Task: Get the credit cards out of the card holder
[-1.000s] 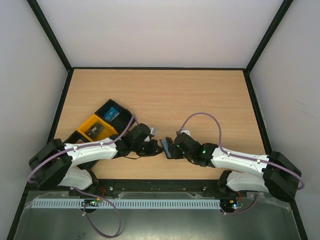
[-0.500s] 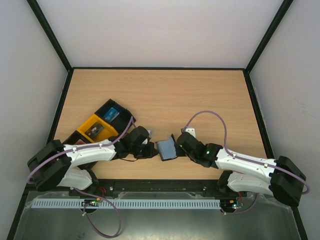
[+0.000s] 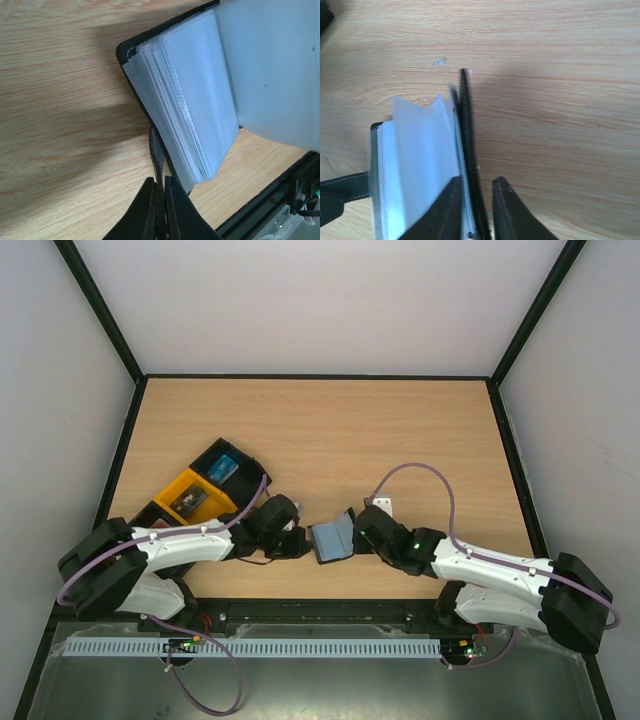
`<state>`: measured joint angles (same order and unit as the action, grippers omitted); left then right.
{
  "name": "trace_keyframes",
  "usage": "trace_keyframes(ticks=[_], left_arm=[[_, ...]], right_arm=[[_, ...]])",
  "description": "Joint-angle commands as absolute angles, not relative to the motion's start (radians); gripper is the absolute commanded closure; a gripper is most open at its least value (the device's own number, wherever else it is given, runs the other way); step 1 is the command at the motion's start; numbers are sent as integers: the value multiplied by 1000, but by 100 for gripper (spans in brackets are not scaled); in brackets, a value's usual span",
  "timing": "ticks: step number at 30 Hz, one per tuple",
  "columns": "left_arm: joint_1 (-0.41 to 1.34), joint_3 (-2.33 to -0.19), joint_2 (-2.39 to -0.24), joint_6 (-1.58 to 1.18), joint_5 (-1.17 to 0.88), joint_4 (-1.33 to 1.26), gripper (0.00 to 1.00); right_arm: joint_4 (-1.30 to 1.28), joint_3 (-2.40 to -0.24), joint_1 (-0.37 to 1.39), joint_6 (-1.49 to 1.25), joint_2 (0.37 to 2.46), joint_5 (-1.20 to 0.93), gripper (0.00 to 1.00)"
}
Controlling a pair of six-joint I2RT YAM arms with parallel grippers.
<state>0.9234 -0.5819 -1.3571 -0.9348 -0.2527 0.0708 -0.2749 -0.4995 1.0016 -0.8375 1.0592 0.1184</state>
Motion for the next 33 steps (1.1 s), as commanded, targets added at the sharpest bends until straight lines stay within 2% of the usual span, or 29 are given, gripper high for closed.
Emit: trace_keyframes(ticks=[1, 3, 11, 14, 20, 22, 24, 25, 30, 33], left_arm=[[911, -580, -1383, -903, -245, 89, 97], [912, -588, -1387, -899, -246, 93, 97], [905, -586, -1388, -885, -227, 116, 97], [896, -585, -1387, -877, -219, 128, 97], [874, -578, -1363, -873, -214, 132, 97], [868, -578, -1352, -870, -217, 135, 97], [867, -582, -1341, -865, -219, 136, 97], [866, -584, -1337, -861, -223, 134, 97], [866, -586, -1321, -854, -251, 118, 97], [866, -589, -1316, -857, -251, 114, 97]], right_arm=[[-249, -469, 1005, -846, 1048, 118, 88], [-237, -459, 1005, -848, 1048, 113, 92], [-245, -427, 1005, -909, 1063, 141, 91], [-253, -412, 1005, -947, 1066, 146, 97], [-257, -366, 1006, -1011, 1041, 157, 98], [-289, -372, 1006, -1024, 1035, 183, 92], [-317, -391, 1005, -1016, 1025, 193, 75], [-329, -405, 1006, -1006, 1016, 189, 72], [-375, -480, 1006, -961, 938, 173, 64], [-375, -525, 1006, -924, 911, 132, 62]])
